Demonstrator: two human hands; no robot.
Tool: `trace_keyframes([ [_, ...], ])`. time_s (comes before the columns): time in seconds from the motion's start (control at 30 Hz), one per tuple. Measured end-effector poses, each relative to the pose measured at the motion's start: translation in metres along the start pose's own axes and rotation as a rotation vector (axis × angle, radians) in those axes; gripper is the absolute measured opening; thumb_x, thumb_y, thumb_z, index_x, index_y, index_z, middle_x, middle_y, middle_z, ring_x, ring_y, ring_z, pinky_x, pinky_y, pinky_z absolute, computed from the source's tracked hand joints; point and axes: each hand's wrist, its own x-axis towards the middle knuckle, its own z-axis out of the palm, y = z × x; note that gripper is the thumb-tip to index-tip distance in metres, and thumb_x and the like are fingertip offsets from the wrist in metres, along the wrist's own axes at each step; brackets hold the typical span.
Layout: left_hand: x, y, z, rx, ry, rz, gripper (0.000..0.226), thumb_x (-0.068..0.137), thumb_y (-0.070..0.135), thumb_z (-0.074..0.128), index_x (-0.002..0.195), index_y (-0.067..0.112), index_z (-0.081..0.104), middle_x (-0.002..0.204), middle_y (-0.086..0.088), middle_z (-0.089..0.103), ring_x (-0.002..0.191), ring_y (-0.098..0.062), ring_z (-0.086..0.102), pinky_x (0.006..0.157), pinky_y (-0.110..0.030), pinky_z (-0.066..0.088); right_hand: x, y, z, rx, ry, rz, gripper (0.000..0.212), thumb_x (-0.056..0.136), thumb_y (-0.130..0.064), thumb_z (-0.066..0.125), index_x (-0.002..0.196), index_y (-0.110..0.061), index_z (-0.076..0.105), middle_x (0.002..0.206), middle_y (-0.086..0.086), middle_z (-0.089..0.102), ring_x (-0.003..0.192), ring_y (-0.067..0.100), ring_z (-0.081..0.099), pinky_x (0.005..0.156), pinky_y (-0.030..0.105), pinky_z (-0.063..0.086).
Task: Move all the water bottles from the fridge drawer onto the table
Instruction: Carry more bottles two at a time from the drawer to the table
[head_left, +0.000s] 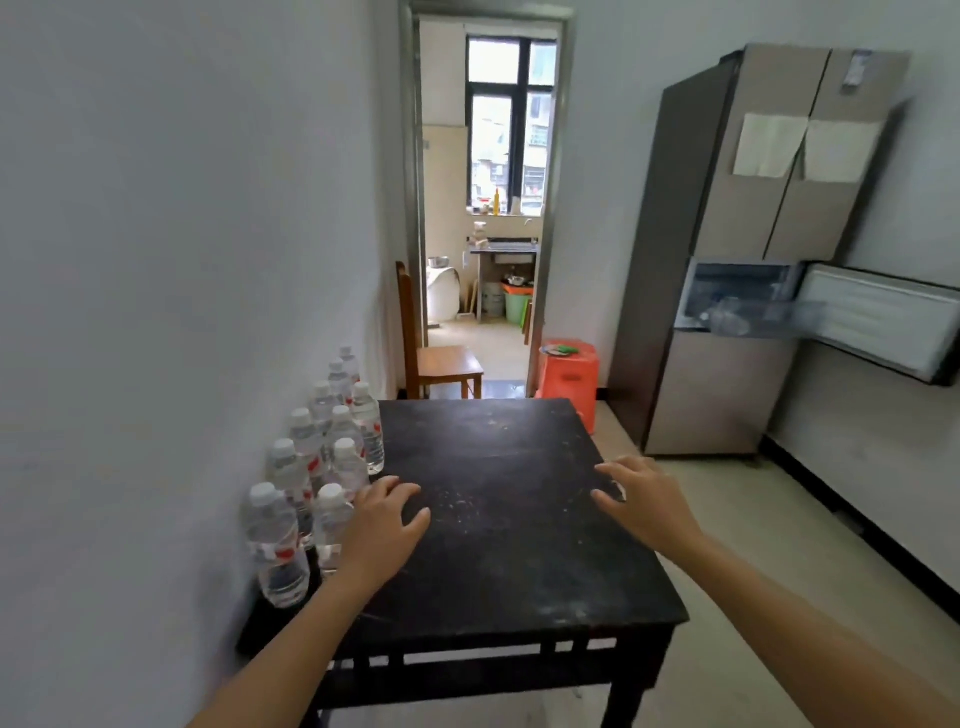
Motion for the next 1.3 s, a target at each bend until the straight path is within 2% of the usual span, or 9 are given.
trace_keyframes([
  [0.27, -0.042, 0.086, 0.021, -0.042, -0.031, 0.162, 0.042, 0.091, 0.030, 0.052, 0.130, 0.016, 0.050, 0.142, -0.007, 0.039, 0.134, -0.024, 0.027, 0.107, -0.033, 0.030, -0.095, 0.057, -0.058, -0.169, -0.007, 0.093, 0.045, 0.090, -0.042, 0.049, 0.132, -0.025, 0.049, 0.137, 0.001, 0.048, 0.128, 0.018, 0.039, 0.100, 0.034, 0.036],
  [0.53, -0.082, 0.232, 0.091, -0.128, -0.148, 0.370, 0.043, 0.090, 0.030, 0.054, 0.130, 0.016, 0.049, 0.143, -0.008, 0.037, 0.136, -0.024, 0.025, 0.107, -0.037, 0.031, -0.215, 0.170, -0.139, -0.211, 0.017, 0.284, 0.049, 0.088, -0.045, 0.050, 0.131, -0.022, 0.051, 0.136, 0.003, 0.048, 0.129, 0.020, 0.040, 0.100, 0.033, 0.035],
  [0.67, -0.115, 0.302, 0.129, -0.169, -0.189, 0.437, 0.043, 0.089, 0.027, 0.056, 0.129, 0.015, 0.051, 0.143, -0.012, 0.037, 0.135, -0.027, 0.024, 0.108, -0.039, 0.028, -0.272, 0.230, -0.177, -0.278, 0.012, 0.393, 0.047, 0.091, -0.041, 0.049, 0.134, -0.023, 0.046, 0.142, 0.002, 0.042, 0.133, 0.017, 0.033, 0.103, 0.031, 0.031],
  [0.8, -0.130, 0.347, 0.155, -0.143, -0.242, 0.528, 0.045, 0.089, 0.031, 0.056, 0.131, 0.018, 0.048, 0.147, -0.010, 0.032, 0.137, -0.026, 0.022, 0.110, -0.038, 0.026, -0.307, 0.268, -0.198, -0.302, 0.015, 0.472, 0.048, 0.091, -0.041, 0.048, 0.136, -0.024, 0.044, 0.143, 0.000, 0.040, 0.134, 0.016, 0.033, 0.105, 0.032, 0.030],
  [1.07, -0.105, 0.406, 0.199, -0.148, -0.293, 0.618, 0.048, 0.090, 0.033, 0.054, 0.134, 0.018, 0.044, 0.150, -0.009, 0.025, 0.139, -0.026, 0.015, 0.112, -0.038, 0.021, -0.320, 0.319, -0.210, -0.376, 0.002, 0.552, 0.049, 0.093, -0.041, 0.044, 0.138, -0.024, 0.040, 0.145, 0.001, 0.037, 0.135, 0.017, 0.030, 0.107, 0.033, 0.029],
  [1.3, -0.029, 0.444, 0.236, -0.170, -0.253, 0.637, 0.049, 0.089, 0.032, 0.056, 0.134, 0.017, 0.045, 0.150, -0.010, 0.026, 0.137, -0.028, 0.016, 0.111, -0.037, 0.019, -0.258, 0.368, -0.210, -0.400, 0.041, 0.606, 0.046, 0.093, -0.039, 0.044, 0.137, -0.024, 0.042, 0.145, 0.002, 0.037, 0.135, 0.017, 0.030, 0.107, 0.034, 0.028],
])
